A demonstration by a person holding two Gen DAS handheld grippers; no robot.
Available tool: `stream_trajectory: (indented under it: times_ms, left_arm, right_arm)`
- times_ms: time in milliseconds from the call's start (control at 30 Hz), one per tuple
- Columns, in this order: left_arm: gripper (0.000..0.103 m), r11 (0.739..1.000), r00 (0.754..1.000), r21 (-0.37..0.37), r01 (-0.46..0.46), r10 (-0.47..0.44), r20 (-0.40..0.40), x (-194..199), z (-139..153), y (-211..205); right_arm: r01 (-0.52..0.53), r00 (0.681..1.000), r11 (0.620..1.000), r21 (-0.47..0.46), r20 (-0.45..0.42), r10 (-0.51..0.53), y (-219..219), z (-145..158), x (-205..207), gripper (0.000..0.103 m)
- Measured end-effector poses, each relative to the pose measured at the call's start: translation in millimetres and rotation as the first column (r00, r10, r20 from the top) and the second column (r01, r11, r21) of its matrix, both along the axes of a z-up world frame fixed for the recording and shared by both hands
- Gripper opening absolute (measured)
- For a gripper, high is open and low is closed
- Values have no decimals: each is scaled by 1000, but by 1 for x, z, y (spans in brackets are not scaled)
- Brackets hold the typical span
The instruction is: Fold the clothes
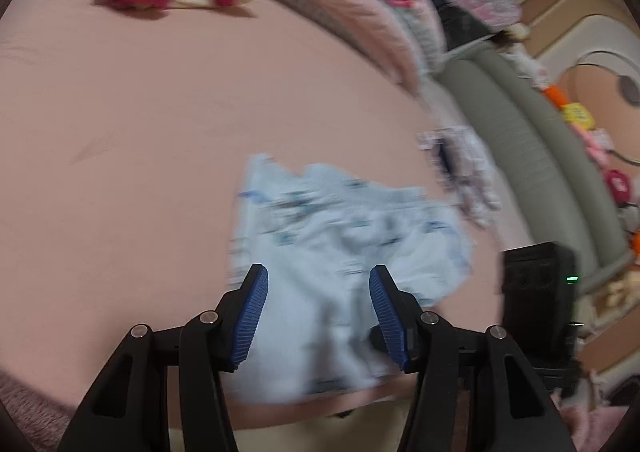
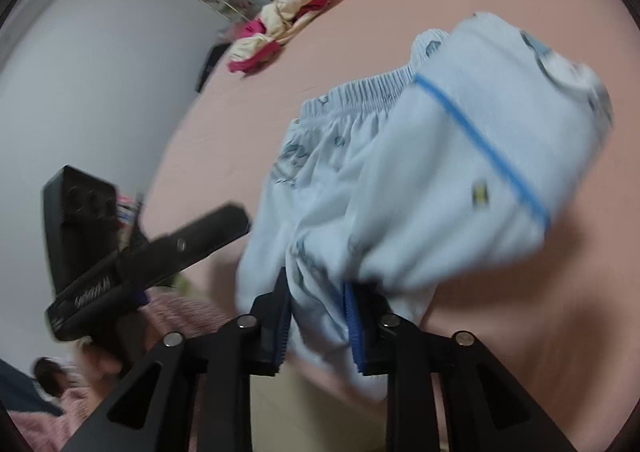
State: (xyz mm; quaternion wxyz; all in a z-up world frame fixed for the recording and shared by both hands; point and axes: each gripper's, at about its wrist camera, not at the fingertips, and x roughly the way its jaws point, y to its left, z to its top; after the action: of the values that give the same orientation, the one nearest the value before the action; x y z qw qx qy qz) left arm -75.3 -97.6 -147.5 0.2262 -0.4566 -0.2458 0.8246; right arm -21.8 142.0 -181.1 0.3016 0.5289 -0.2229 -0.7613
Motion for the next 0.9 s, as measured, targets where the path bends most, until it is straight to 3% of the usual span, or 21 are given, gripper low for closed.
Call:
stream_trajectory:
  times_ms: [67, 133, 267, 300, 333, 400, 467, 533, 633, 700, 767, 800, 867, 900]
  left_arm:
    - [50, 997, 998, 58, 57, -57, -12, -2, 7, 14]
    - [50, 993, 993, -4, 120, -120, -6, -7, 10, 38]
    - [48, 969, 970, -75, 237, -232, 67, -17, -2, 79]
    - [43, 966, 971, -106, 236, -230, 67, -17, -4, 83]
    - [27, 962, 971, -137, 235, -227, 67, -17, -6, 87]
    - [23, 953, 973, -196, 231, -222, 68, -18, -9, 94]
    - [23, 976, 983, -136, 173, -163, 82, -21, -13, 78]
    - [23, 986, 992, -118, 114, -106, 70, -20, -12, 59]
    - [23, 989, 996, -124, 75, -68, 61, -18, -13, 42]
    - [23, 995, 995, -74, 64, -58, 82, -15, -17, 30]
    - [24, 998, 992, -1, 65, -65, 109, -11, -20, 20]
    - [27, 997, 990, 35, 69, -73, 122, -10, -22, 17]
    - [46, 997, 991, 11, 72, -73, 108, -6, -17, 17]
    - [49, 997, 993, -11, 76, -75, 91, -3, -14, 18]
  right_arm:
    - [-20, 1000, 999, -33, 5, 20, 2, -1, 3, 40]
    - [-62, 998, 998, -10, -22, 62, 1, 3, 7, 47]
    - [-96, 994, 995, 10, -60, 96, -1, 2, 16, 52]
    - [-97, 993, 995, 7, -65, 97, 1, 2, 17, 52]
    - [-100, 993, 995, 6, -70, 100, 2, 1, 18, 52]
    - [-120, 990, 992, 27, -69, 122, 5, 5, 20, 52]
    - [-150, 985, 987, 55, -77, 154, 12, 12, 22, 52]
    - [-106, 986, 987, 118, -115, 120, 28, 21, 23, 52]
    - [80, 989, 984, 161, -139, -58, 61, 25, 13, 52]
    - [144, 984, 962, 230, -132, -116, 66, 18, 5, 52]
    - [109, 990, 929, 353, -124, -69, 50, 8, -5, 52]
    - [92, 989, 934, 346, -145, -43, 43, 13, -9, 51]
    - [55, 983, 941, 334, -185, 8, 31, 23, -15, 50]
    - [37, 978, 944, 328, -206, 33, 25, 28, -19, 50]
